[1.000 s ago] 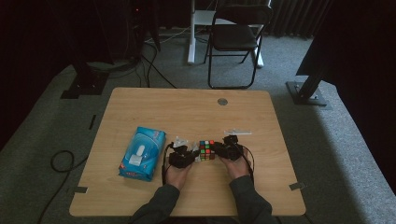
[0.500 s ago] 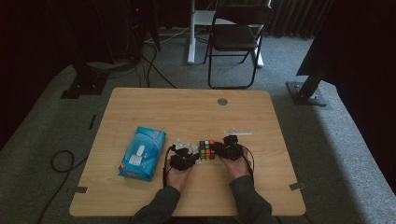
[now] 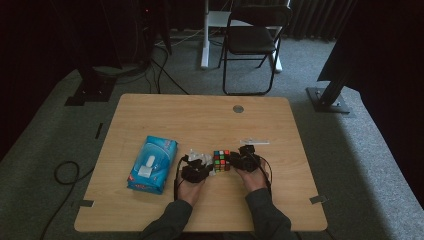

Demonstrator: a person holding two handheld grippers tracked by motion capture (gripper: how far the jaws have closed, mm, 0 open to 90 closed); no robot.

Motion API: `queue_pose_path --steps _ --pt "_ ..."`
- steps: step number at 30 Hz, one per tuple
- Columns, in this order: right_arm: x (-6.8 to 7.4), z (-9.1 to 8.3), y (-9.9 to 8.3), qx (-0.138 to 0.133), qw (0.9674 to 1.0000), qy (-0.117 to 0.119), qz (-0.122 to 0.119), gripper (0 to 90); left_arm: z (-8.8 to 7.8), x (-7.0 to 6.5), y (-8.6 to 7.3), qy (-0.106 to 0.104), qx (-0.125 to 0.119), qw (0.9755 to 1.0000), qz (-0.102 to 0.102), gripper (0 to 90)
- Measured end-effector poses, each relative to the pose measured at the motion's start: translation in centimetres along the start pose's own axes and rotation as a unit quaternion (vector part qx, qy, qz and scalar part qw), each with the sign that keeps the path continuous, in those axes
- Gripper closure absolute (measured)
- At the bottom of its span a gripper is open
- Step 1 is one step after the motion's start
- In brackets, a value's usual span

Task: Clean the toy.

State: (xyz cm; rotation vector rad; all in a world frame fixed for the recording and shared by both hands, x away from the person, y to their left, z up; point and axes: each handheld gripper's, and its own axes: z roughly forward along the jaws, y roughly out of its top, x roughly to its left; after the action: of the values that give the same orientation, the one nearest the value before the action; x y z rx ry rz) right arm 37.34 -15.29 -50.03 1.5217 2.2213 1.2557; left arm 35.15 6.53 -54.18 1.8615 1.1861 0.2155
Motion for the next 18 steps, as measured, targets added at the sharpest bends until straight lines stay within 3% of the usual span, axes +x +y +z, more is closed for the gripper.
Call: queue_pose_path --steps 11,18 --pt "0.2 -0.2 0.2 0.006 0.9999 -0.007 -0.012 63.2 -3.0 2.0 1.8 0.033 -0.039 0.9987 -0.007 83.7" --pt "-0.3 -1.4 0.6 -0.022 0.9994 -0.025 -0.009 62.3 -4.2 3.2 2.2 0.039 -0.055 0.9974 -0.024 83.8"
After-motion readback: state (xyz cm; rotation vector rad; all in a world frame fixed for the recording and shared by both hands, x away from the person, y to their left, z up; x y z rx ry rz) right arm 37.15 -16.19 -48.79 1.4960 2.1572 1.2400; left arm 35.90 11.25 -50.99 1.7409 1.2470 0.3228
